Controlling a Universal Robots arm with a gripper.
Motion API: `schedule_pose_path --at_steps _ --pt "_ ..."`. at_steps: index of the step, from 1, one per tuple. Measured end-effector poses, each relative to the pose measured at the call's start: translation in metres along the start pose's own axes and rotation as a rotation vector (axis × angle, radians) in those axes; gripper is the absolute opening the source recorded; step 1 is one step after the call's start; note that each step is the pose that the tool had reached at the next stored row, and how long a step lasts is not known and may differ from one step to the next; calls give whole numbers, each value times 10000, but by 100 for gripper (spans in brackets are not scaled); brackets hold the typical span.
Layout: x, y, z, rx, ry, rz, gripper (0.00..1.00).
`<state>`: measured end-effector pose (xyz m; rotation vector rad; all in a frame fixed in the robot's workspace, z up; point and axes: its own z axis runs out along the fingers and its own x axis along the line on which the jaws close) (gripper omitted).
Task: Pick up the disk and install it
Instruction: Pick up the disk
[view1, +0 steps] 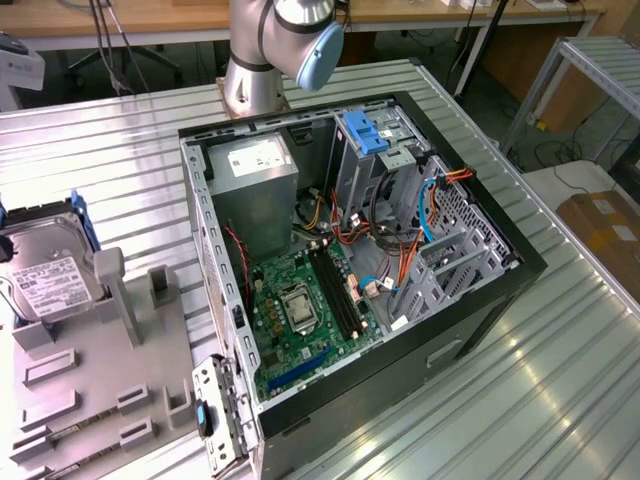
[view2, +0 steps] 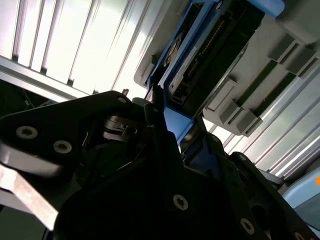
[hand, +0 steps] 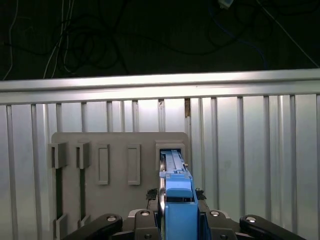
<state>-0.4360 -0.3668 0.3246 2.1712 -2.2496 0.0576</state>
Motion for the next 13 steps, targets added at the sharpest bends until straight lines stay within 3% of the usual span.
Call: schedule_pose_path --at_steps 13 --pt "6 -3 -175 -1 6 0 37"
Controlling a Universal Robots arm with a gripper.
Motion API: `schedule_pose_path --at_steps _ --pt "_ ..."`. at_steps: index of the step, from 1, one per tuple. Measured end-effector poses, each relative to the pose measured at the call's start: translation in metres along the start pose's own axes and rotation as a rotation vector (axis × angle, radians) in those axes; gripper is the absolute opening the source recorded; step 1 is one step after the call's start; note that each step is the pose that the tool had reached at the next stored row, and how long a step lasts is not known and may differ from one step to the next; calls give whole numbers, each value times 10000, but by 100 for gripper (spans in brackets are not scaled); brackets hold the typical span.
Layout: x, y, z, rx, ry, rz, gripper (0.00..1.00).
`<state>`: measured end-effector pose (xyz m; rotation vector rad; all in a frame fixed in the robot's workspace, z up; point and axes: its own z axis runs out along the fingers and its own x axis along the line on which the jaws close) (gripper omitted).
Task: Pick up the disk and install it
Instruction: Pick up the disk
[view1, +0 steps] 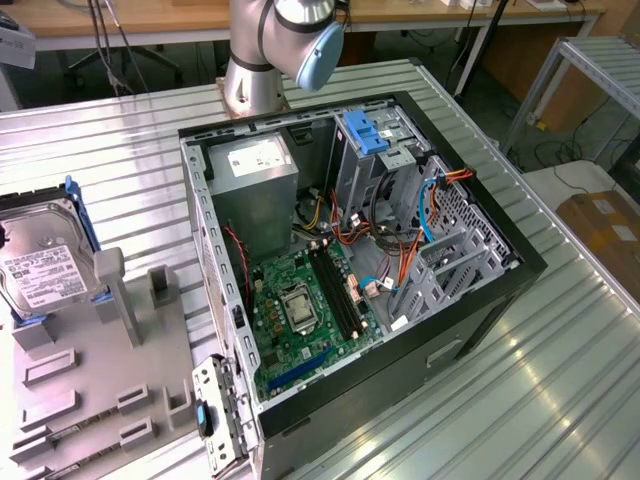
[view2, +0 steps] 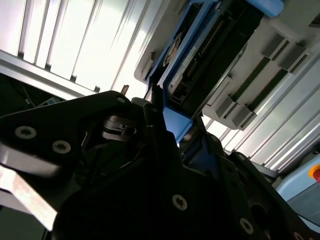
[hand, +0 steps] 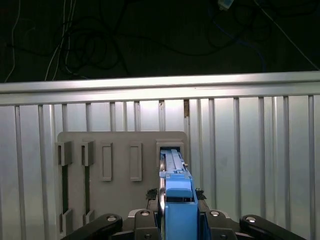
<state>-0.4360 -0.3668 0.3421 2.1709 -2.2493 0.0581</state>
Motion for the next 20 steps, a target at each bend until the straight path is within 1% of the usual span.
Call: schedule_pose_path --at_steps 8,12,18,20 --pt "4 -2 -100 1 7 0 37" --pt "6 -3 -171 1 9 0 37" --pt "9 -4 -250 0 9 0 37" --pt "11 -5 -304 1 9 0 37"
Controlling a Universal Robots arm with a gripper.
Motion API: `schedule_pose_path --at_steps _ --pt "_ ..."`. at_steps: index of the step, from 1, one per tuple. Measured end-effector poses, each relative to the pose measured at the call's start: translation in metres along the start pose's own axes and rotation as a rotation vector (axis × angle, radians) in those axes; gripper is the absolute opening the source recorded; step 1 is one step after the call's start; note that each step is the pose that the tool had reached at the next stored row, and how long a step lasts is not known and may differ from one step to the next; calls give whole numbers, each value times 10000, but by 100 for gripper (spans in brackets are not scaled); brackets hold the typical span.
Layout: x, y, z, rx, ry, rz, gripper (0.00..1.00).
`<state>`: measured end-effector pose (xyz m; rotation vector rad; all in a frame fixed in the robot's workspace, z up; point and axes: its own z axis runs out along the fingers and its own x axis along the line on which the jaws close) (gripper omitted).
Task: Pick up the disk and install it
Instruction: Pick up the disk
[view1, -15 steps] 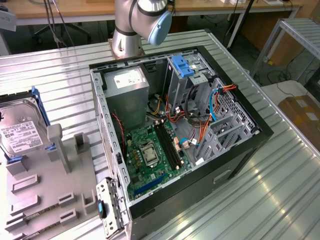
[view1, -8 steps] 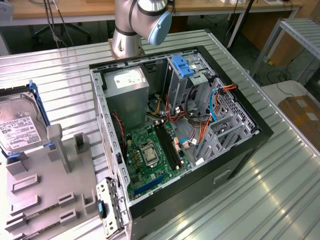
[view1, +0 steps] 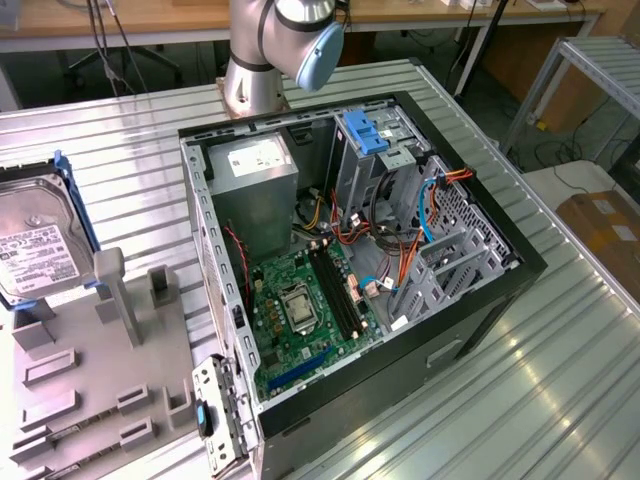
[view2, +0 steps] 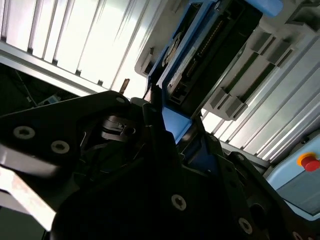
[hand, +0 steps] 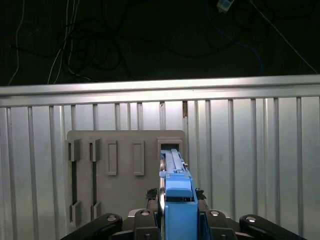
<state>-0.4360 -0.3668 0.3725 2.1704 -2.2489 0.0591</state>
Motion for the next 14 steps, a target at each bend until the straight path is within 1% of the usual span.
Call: schedule_pose_path --at_steps 1,3,4,6,7,9,14 --pt "1 0 -30 0 0 0 37" --pt "2 -1 -61 1 0 0 37" --pt "4 -1 -97 0 0 0 37" --pt "13 -6 -348 0 2 -1 37" --pt "15 -6 -397 0 2 0 37" --pt "16 -7 -425 0 2 0 37" --pt "20 -9 -523 0 3 0 37"
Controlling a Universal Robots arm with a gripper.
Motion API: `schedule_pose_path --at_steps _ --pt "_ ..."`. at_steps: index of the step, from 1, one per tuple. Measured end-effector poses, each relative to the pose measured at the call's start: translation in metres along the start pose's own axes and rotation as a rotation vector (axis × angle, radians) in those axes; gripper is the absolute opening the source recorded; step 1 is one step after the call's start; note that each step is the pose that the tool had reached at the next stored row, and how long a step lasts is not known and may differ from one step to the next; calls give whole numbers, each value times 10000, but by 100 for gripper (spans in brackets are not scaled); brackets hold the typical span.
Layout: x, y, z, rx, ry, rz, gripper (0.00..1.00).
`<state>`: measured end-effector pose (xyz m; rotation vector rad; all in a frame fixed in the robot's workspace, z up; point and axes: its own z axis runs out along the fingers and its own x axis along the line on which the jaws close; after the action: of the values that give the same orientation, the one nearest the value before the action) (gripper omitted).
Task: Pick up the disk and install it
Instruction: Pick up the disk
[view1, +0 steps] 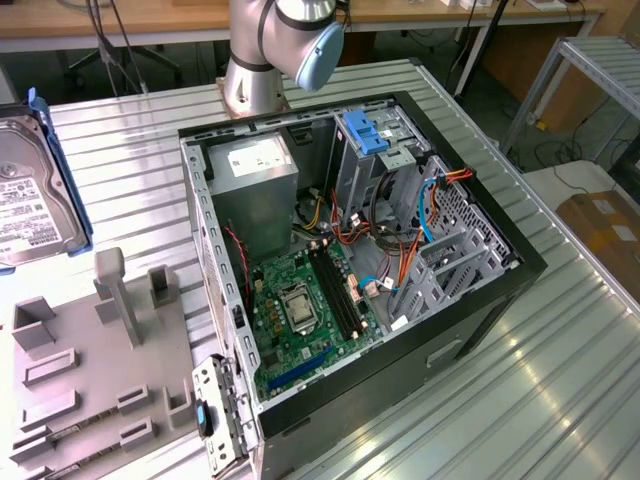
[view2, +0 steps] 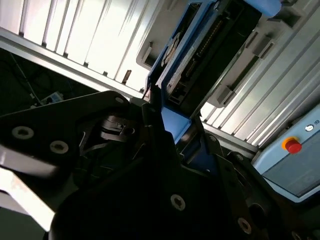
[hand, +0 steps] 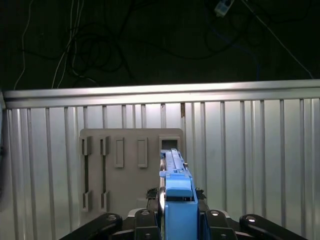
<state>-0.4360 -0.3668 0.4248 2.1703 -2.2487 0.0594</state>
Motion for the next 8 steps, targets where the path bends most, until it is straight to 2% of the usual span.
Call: schedule_pose_path --at_steps 4,8 --pt "3 -2 -88 0 0 0 37" --pt "10 -4 -260 1 6 1 37"
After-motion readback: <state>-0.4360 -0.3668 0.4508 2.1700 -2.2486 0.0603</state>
